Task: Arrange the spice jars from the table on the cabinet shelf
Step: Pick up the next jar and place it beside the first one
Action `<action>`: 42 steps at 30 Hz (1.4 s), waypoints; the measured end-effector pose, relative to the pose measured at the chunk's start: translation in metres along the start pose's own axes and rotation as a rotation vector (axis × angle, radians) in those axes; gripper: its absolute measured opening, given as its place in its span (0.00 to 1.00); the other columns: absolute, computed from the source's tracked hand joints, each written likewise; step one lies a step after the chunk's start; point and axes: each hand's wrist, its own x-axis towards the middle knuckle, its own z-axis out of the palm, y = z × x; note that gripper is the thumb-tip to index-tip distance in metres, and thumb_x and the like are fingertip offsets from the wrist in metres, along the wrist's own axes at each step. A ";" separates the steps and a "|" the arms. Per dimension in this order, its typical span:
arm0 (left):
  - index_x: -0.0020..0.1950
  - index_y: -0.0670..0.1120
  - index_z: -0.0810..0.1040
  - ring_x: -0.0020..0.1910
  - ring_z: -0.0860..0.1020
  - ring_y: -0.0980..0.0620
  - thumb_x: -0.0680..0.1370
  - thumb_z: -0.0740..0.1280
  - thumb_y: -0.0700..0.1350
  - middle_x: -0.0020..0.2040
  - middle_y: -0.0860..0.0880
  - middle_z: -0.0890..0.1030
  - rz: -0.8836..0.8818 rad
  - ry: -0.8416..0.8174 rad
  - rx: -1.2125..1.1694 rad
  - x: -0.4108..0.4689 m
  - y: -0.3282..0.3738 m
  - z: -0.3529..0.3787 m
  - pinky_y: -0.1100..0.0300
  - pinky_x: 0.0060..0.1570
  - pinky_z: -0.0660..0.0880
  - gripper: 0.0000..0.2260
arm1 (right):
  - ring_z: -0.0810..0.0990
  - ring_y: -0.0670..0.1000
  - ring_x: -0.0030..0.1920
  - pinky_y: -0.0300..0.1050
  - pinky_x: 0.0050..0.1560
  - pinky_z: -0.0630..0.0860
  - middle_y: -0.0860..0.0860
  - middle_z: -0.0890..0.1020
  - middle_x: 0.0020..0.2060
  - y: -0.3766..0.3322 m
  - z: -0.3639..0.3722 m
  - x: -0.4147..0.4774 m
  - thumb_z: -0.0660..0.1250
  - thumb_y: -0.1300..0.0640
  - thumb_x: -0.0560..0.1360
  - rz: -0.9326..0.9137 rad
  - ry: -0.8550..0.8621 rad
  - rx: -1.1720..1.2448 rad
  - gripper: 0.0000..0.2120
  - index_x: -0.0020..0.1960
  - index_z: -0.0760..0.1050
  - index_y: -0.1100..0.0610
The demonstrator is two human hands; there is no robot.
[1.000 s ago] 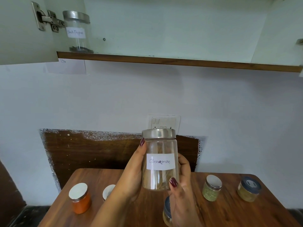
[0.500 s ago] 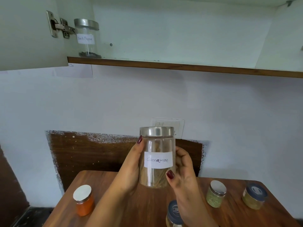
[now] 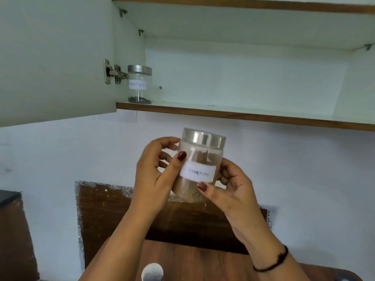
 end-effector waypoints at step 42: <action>0.68 0.43 0.75 0.68 0.74 0.49 0.80 0.64 0.51 0.67 0.46 0.77 0.128 0.188 0.769 0.163 -0.131 -0.014 0.57 0.59 0.76 0.19 | 0.83 0.50 0.50 0.46 0.53 0.81 0.54 0.84 0.50 -0.017 0.066 0.303 0.74 0.52 0.72 -0.042 -0.100 -0.690 0.24 0.65 0.73 0.56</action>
